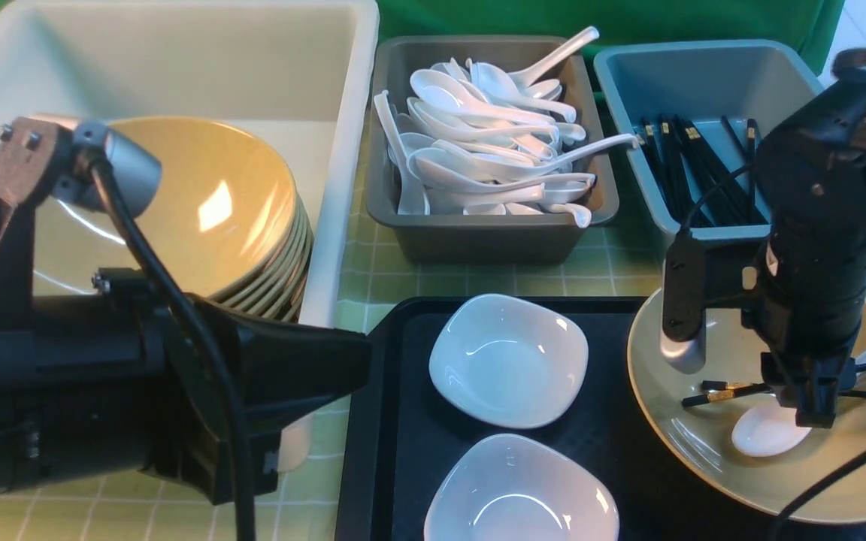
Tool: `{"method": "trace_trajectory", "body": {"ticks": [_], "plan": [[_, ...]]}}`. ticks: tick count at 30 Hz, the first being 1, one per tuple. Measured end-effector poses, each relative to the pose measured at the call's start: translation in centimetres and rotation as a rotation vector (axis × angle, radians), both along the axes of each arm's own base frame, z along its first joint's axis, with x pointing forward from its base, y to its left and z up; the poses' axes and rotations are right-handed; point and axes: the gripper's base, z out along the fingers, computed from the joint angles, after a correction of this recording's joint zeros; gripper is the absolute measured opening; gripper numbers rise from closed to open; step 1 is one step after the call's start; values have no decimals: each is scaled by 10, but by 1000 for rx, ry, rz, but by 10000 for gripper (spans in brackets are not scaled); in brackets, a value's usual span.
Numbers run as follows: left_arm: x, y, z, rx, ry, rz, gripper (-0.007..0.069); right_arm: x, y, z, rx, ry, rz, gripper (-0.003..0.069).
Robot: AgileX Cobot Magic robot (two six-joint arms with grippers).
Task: On green table put chopsticks spoon bowls plates into blue grey white boxes.
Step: 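Move the grippers toward the tableware on the black tray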
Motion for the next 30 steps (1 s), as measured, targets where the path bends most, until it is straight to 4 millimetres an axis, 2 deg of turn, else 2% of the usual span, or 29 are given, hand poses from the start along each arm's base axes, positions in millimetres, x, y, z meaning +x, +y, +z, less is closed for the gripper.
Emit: {"method": "trace_trajectory", "body": {"ticks": [7,11,12,13,14,18,20,24,26,28,29,30], "plan": [[-1,0,-1,4,8,-8,-1,13,-10,-20,-27,22,-19,322],[-2,0,-1,10,18,-17,-1,17,-21,-23,-27,35,-55,242],[-2,0,-2,11,18,-18,-1,18,-24,-23,-9,44,-62,170],[-2,0,-2,11,18,-18,-1,18,-24,-23,-9,44,-62,160],[-2,0,-2,12,19,-20,-1,18,-25,-22,6,53,-67,88],[-2,0,-2,14,19,-21,-1,16,-23,-21,35,81,-62,71],[-2,0,-2,14,19,-21,-1,17,-19,-16,68,102,-67,71],[-2,0,-2,17,16,-21,-1,23,-10,10,136,122,-81,71],[-2,0,-2,15,13,-18,-1,32,-5,31,182,57,-81,71],[-1,0,-1,13,10,-15,-1,36,-4,41,205,22,-84,71],[-1,0,-1,9,2,-7,-1,44,-1,60,269,-37,-103,71],[0,0,0,5,-3,-2,-1,47,-1,69,299,-63,-117,71]]}}
